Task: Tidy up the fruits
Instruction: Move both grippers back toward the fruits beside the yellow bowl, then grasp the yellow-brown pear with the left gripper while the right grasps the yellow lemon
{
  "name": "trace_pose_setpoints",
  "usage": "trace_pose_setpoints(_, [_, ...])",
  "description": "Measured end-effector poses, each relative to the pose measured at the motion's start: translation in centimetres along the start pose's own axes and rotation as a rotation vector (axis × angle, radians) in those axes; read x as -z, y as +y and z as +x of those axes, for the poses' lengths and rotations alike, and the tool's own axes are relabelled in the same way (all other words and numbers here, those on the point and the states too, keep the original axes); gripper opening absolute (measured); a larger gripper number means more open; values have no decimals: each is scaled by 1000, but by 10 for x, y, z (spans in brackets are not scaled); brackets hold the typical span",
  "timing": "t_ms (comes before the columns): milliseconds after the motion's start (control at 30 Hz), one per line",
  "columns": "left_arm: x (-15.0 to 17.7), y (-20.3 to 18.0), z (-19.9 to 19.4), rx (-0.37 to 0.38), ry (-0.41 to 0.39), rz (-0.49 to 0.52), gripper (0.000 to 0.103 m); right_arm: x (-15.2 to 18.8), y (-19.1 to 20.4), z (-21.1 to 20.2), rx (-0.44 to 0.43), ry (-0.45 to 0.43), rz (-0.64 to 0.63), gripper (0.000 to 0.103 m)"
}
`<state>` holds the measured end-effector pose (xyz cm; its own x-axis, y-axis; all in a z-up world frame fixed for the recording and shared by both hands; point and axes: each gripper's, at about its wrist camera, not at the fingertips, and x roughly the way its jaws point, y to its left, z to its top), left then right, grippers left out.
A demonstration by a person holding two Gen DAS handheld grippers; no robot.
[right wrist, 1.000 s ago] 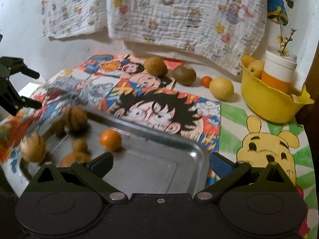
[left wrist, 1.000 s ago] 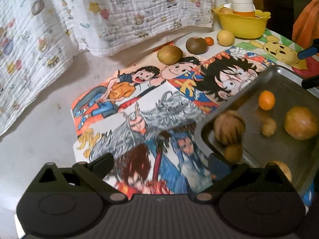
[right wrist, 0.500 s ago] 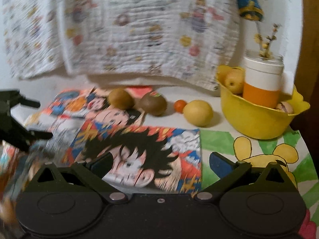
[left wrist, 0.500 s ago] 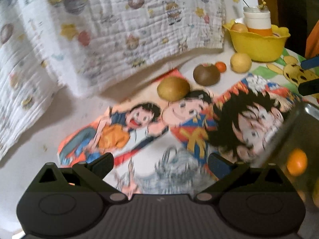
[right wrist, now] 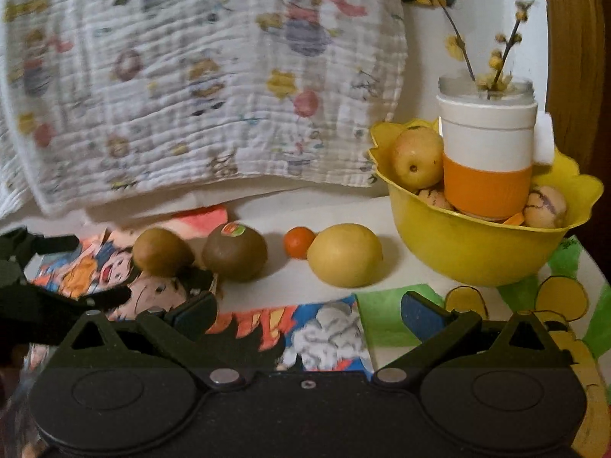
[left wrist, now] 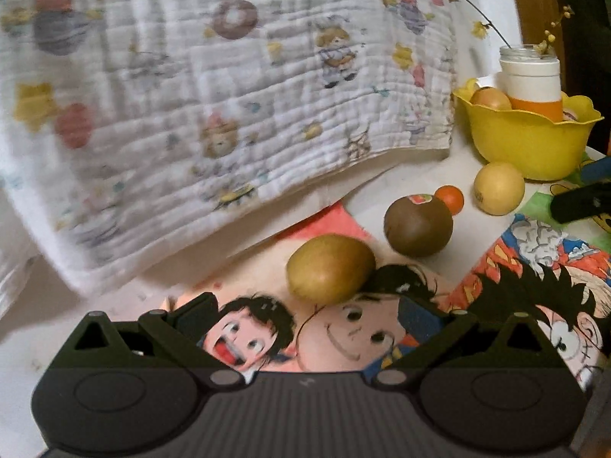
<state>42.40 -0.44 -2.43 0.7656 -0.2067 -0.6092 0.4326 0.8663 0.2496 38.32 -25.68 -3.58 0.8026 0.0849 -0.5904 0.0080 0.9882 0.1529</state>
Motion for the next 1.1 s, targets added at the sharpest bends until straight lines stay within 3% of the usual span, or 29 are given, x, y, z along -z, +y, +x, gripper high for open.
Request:
trace_pose_setpoints(167, [0,-4,18,14,-25,60,103,-7,-5,20,66,-29,13,100])
trace_pose_setpoints(733, [-6,-1,61,77,-45,122,102,-10,-7,71,172,-29,85,88])
trace_pose_setpoints(1100, [-7,6,71,124,-40,90,90,-9,-6,84,183,-17,110,80])
